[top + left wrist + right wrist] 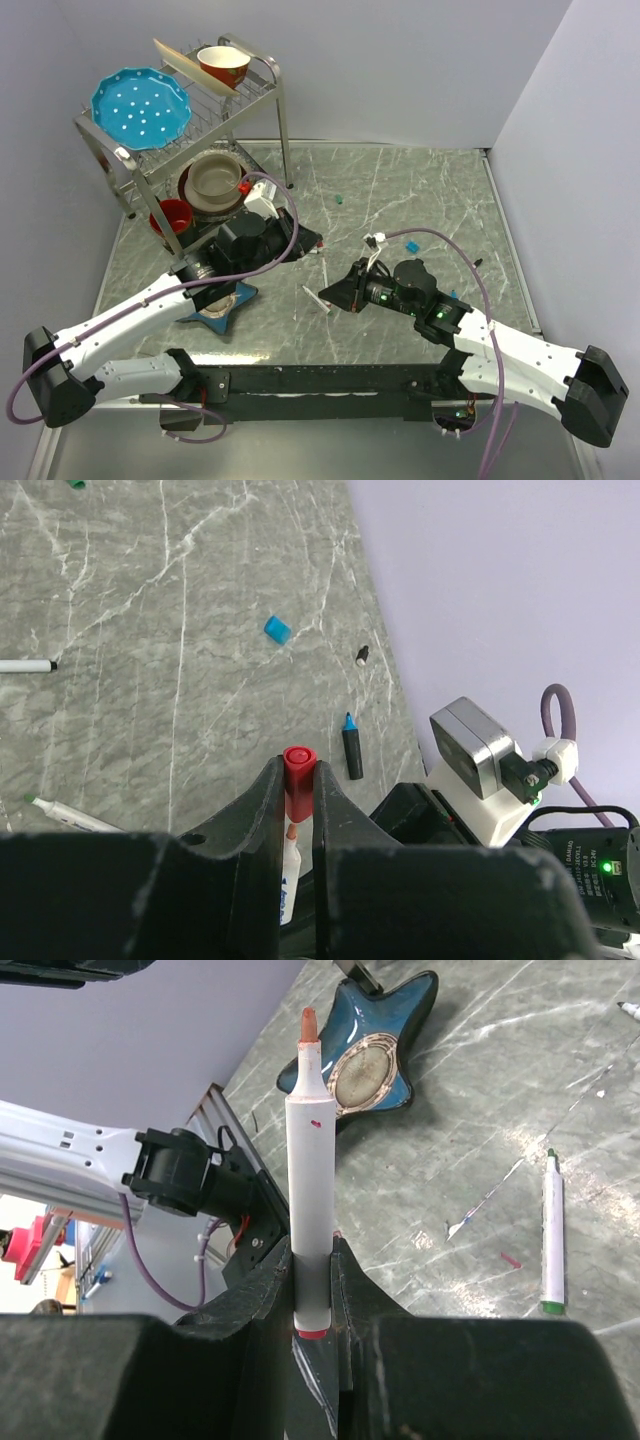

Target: Insert the pens into the pen caps

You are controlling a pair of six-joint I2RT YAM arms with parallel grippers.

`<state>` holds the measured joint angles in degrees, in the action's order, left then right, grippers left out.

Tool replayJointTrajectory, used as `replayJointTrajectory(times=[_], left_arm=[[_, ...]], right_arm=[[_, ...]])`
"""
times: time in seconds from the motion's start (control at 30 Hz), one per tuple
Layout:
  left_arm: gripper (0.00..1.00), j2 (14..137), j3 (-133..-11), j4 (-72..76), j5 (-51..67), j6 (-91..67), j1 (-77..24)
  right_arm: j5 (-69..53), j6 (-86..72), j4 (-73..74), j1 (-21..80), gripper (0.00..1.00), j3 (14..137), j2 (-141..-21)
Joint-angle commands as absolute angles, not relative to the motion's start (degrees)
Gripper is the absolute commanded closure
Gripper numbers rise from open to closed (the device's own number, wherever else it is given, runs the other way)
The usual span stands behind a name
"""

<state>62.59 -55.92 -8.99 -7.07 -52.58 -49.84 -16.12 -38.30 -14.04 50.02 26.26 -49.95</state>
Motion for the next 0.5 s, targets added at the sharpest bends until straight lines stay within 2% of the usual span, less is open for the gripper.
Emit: replayJointTrajectory(times=[0.0, 0.47], left_arm=[[0.99, 61.5, -55.4, -5.6, -5.9, -51.2, -50.1], [0.99, 62.5, -54.6, -6.3, -4.8, -52.1, -50.1]], right_arm=[[-16.0, -38.4, -17.1, 50.9, 1.0, 29.3, -50.1], [-14.9, -37.9, -16.3, 50.9, 1.0, 30.4, -50.7]])
